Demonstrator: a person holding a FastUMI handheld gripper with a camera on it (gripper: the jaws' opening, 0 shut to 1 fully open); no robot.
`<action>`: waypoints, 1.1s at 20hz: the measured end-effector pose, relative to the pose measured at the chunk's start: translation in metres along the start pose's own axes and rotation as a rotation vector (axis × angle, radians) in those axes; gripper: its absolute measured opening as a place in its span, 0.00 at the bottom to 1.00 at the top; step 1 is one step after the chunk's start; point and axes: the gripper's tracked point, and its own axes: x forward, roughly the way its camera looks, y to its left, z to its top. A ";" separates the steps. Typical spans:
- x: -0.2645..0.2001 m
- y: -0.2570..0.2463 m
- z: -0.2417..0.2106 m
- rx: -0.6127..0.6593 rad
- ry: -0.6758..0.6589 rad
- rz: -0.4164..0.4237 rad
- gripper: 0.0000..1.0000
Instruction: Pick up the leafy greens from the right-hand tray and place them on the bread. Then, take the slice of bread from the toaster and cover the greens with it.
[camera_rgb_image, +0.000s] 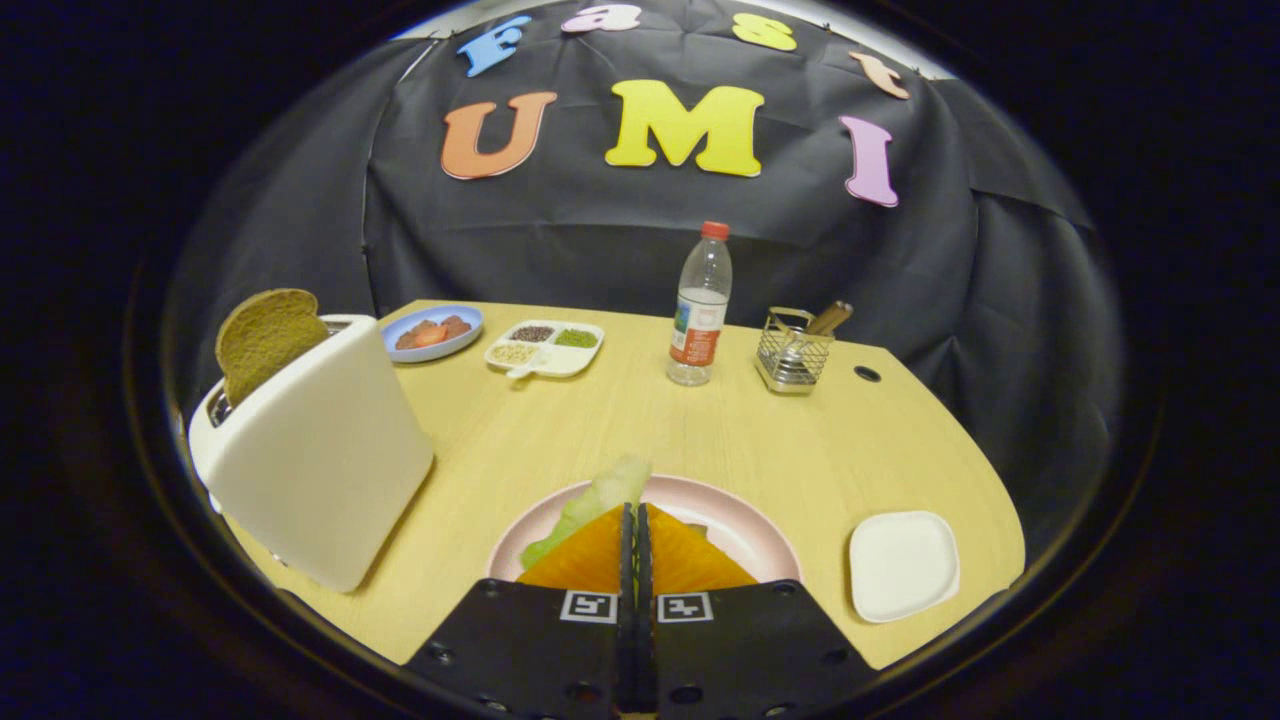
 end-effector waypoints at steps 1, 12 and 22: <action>0.005 -0.004 -0.001 0.005 0.005 -0.001 0.00; -0.006 -0.024 -0.008 0.102 -0.016 -0.013 0.87; -0.051 0.018 -0.024 0.097 -0.016 -0.024 0.97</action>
